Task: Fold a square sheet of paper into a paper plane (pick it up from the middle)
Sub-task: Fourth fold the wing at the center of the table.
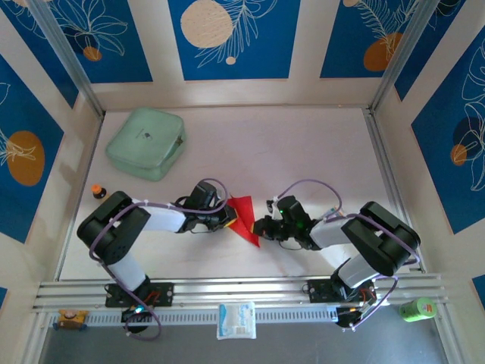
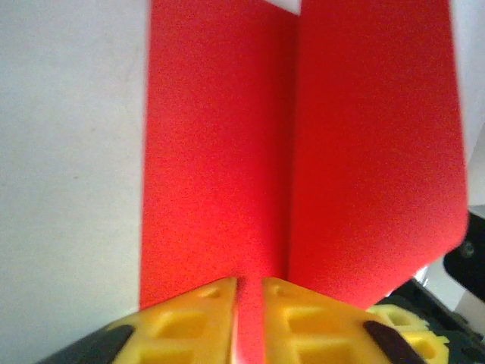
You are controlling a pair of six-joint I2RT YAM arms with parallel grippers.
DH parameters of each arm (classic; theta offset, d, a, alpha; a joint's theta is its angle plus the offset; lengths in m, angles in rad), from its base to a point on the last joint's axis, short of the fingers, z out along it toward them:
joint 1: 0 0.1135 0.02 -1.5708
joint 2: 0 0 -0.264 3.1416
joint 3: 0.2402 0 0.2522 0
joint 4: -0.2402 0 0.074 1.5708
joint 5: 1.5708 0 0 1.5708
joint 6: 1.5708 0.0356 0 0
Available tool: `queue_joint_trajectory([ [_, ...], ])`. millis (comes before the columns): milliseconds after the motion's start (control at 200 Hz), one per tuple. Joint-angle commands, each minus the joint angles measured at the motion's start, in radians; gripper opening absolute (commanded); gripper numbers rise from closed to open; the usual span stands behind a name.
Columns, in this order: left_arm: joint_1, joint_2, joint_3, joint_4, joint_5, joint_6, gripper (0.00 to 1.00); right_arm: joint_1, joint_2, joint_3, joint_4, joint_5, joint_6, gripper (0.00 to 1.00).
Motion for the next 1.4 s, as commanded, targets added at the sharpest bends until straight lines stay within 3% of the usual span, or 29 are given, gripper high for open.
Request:
queue_joint_trajectory([
  [0, -0.003, -0.059, -0.015, -0.005, -0.022, 0.001, 0.29, 0.032, -0.062, 0.065, -0.173, 0.057, -0.116, 0.00],
  [240, 0.000, -0.212, -0.015, -0.128, -0.124, 0.030, 0.45, 0.076, -0.084, 0.128, -0.316, 0.166, -0.273, 0.00],
  [620, 0.010, -0.200, 0.023, -0.143, -0.095, 0.044, 0.51, 0.081, -0.063, 0.074, -0.190, 0.138, -0.244, 0.00],
  [750, 0.010, -0.184, 0.034, -0.134, -0.082, 0.046, 0.50, 0.040, -0.045, 0.025, -0.081, 0.061, -0.180, 0.00],
  [1135, 0.009, -0.114, 0.053, -0.060, -0.008, 0.033, 0.28, -0.017, 0.025, 0.000, 0.047, -0.074, -0.103, 0.00],
  [1255, 0.010, -0.114, 0.067, -0.075, -0.007, 0.053, 0.43, -0.011, 0.016, -0.001, 0.041, -0.062, -0.131, 0.00],
  [1395, 0.010, -0.149, 0.083, -0.140, -0.054, 0.085, 0.59, 0.027, -0.037, 0.048, -0.119, 0.033, -0.245, 0.00],
])
